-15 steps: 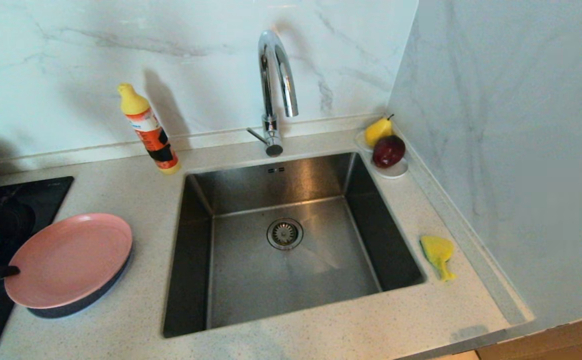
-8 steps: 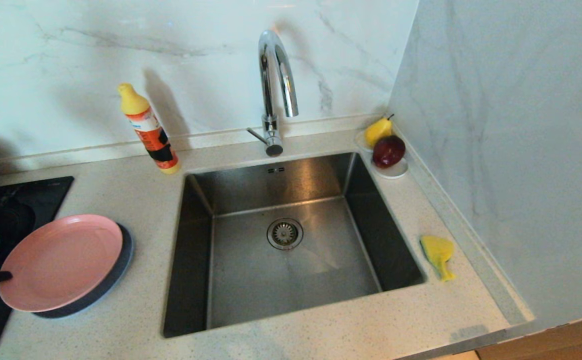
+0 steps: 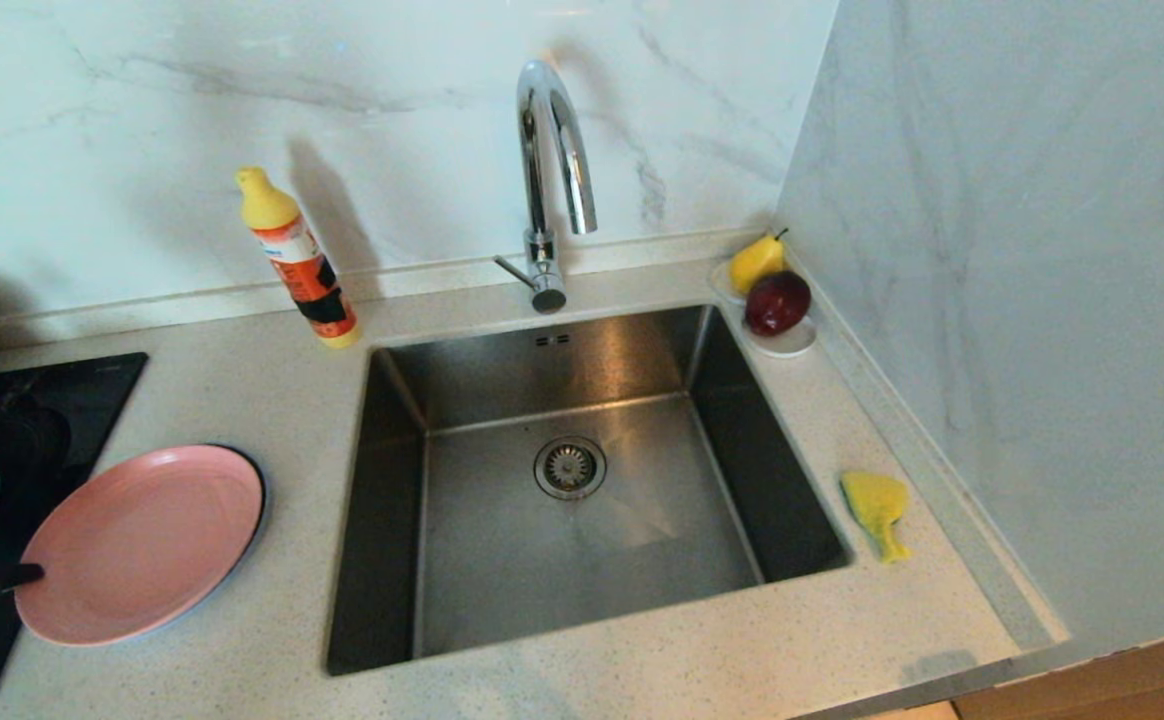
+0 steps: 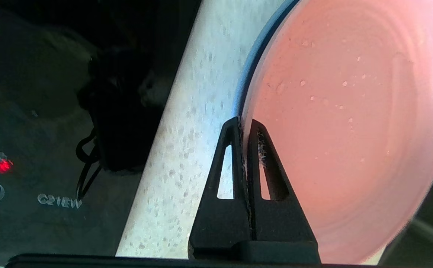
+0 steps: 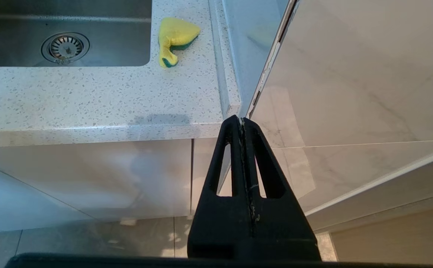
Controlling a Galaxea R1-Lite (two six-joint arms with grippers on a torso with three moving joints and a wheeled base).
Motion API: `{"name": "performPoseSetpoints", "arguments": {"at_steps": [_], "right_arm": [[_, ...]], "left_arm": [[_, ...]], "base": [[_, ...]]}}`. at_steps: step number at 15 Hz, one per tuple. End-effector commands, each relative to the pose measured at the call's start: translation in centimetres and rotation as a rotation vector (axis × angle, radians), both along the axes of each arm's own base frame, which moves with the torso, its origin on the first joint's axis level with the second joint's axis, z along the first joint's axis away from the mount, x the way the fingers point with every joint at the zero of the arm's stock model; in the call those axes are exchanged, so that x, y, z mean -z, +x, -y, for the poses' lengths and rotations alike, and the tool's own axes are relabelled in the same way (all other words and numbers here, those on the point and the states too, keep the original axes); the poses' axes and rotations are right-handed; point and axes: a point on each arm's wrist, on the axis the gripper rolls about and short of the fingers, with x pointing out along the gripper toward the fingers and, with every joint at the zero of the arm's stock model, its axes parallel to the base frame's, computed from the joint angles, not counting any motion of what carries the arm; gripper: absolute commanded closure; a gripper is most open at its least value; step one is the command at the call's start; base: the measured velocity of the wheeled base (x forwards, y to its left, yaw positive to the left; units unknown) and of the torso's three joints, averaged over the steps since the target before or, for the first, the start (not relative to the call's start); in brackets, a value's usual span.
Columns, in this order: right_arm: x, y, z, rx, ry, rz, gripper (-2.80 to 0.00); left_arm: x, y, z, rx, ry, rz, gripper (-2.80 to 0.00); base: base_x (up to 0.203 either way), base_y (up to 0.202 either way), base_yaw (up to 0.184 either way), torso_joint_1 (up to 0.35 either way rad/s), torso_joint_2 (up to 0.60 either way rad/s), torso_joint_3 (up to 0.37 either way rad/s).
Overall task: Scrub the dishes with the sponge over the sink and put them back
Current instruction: Place the plate on the plate, then place the bowl on the plate
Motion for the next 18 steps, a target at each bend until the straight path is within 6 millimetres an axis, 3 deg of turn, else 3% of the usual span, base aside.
{"name": "performPoseSetpoints", "arguments": {"at_steps": [1, 3, 4, 11, 16, 17, 18], "right_arm": [[0.0, 0.0, 0.0, -0.001, -0.001, 0.000, 0.00], [0.0, 0.0, 0.0, -0.001, -0.001, 0.000, 0.00], [0.0, 0.0, 0.0, -0.001, -0.001, 0.000, 0.00], [0.0, 0.0, 0.0, -0.001, -0.001, 0.000, 0.00], [0.0, 0.0, 0.0, -0.001, 0.001, 0.000, 0.00], [0.0, 0.0, 0.0, -0.001, -0.001, 0.000, 0.00], [0.0, 0.0, 0.0, -0.001, -0.001, 0.000, 0.00]], "left_arm": [[0.4, -0.1, 0.1, 0.005, -0.008, -0.007, 0.00], [0.2, 0.0, 0.0, 0.003, -0.001, -0.004, 0.00], [0.0, 0.0, 0.0, 0.002, 0.003, 0.002, -2.80], [-2.1, 0.1, -0.2, -0.015, 0.036, 0.048, -2.80], [-6.2, 0.7, -1.3, -0.139, 0.137, 0.103, -2.80], [-6.9, 0.7, -1.5, -0.158, 0.168, 0.105, -1.52], [-7.5, 0.8, -1.7, -0.177, 0.202, 0.106, 0.00]], "base": [[0.000, 0.000, 0.000, 0.000, 0.00, 0.000], [0.000, 0.000, 0.000, 0.000, 0.00, 0.000], [0.000, 0.000, 0.000, 0.000, 0.00, 0.000], [0.000, 0.000, 0.000, 0.000, 0.00, 0.000], [0.000, 0.000, 0.000, 0.000, 0.00, 0.000], [0.000, 0.000, 0.000, 0.000, 0.00, 0.000], [0.000, 0.000, 0.000, 0.000, 0.00, 0.000]]}}
